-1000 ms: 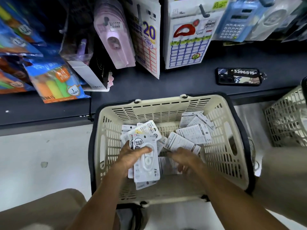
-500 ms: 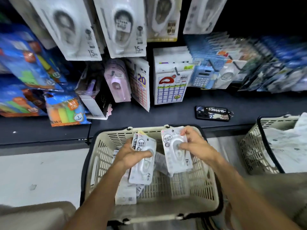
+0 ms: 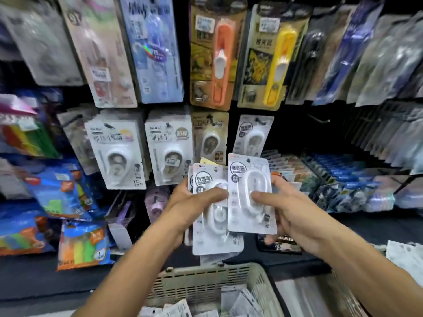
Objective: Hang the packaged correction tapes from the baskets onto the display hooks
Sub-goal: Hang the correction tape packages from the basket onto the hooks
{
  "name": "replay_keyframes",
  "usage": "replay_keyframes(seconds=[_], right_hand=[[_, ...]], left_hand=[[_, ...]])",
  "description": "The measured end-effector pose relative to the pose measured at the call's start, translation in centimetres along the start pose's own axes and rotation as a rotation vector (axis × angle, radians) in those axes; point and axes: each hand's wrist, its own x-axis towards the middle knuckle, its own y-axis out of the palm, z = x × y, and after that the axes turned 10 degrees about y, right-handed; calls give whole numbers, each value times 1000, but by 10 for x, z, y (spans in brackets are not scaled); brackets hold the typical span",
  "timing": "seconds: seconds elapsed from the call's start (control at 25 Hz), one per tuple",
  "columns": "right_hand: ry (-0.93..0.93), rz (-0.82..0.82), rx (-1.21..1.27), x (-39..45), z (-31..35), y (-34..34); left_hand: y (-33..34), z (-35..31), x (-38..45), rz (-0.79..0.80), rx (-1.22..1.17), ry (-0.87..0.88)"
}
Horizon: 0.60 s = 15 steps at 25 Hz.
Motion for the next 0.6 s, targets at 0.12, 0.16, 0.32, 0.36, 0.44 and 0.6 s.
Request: replay_keyframes(seconds=[0.12, 0.16, 0.32, 0.36, 0.44, 0.6], right_hand=[[-177, -200, 40, 7, 35, -16], [-194, -262, 48, 12, 41, -19], [-159, -369, 51, 25, 45, -22], [-153, -404, 54, 26, 47, -21], [-161, -485, 81, 27, 52, -21], [-47, -490, 102, 25, 51, -20]], left_hand=[[-9, -22, 2, -21, -33, 43], [-13, -26, 2, -26, -52, 41], [-22, -33, -1, -51, -115, 73], [-23, -34, -2, -47, -129, 82], [-23, -36, -5, -26, -137, 100], [-17, -52, -6, 17, -95, 152]])
